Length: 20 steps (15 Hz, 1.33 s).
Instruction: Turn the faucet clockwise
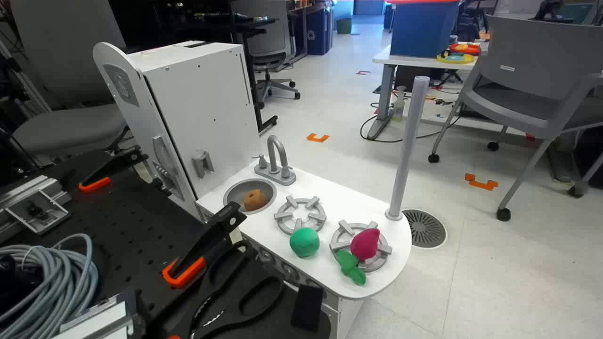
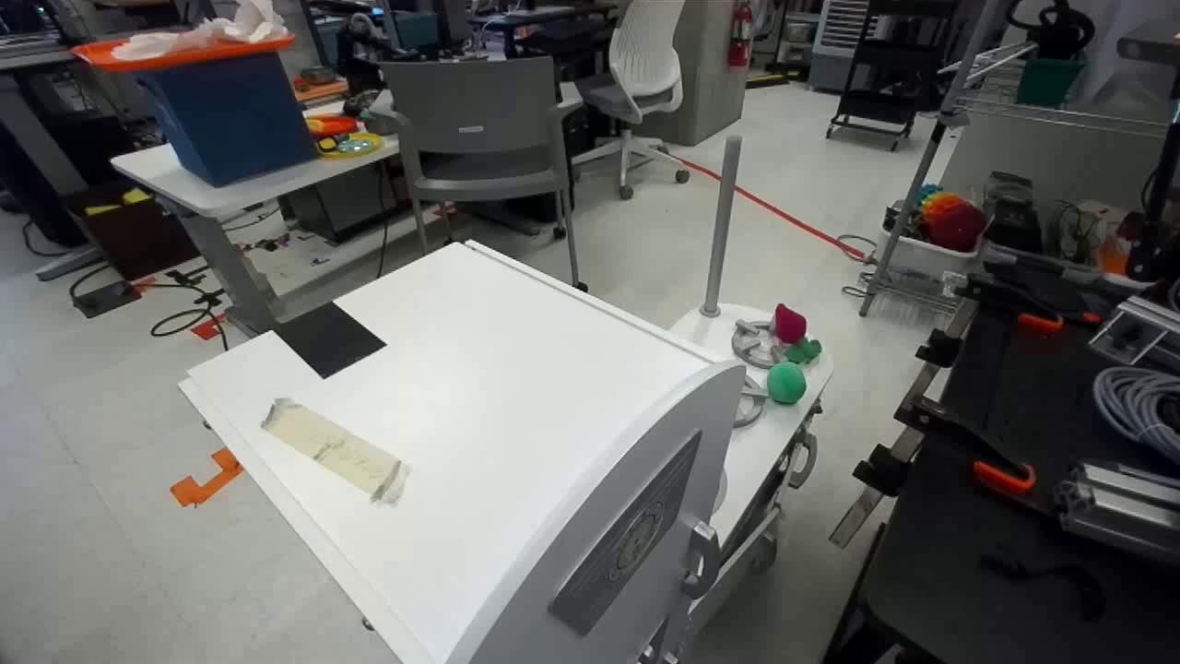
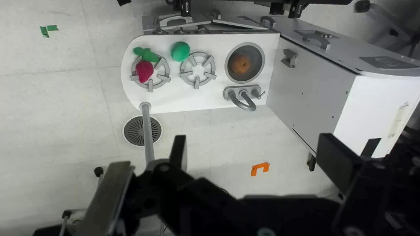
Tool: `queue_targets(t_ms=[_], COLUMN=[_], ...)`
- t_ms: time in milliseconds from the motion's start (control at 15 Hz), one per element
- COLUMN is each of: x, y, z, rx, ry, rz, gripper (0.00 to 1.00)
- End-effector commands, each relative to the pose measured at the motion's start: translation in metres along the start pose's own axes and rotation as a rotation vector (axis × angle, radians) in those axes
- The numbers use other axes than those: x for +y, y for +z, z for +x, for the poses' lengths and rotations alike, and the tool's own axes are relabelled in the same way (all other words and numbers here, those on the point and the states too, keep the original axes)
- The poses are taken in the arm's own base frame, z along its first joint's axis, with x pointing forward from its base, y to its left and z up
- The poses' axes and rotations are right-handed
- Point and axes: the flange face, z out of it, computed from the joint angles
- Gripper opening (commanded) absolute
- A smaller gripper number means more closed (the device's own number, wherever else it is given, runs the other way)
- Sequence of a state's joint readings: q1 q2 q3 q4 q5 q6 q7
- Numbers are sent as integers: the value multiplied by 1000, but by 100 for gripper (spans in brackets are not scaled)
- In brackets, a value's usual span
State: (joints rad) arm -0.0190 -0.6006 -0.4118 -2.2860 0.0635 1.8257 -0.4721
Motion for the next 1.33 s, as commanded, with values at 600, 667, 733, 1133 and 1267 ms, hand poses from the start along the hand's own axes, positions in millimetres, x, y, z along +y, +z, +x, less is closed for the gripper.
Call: queue_targets(t_ms=[600, 667, 733, 1133, 1267], x=[-11, -9, -7, -4, -10], y=[154, 182, 210, 378, 420], z=[91, 99, 107, 129, 132], rx=[-110, -119, -129, -149, -143], ry=[-1, -21, -36, -167, -209], rz=[-174, -190, -205, -271, -262], gripper=[100, 100, 100, 100, 100])
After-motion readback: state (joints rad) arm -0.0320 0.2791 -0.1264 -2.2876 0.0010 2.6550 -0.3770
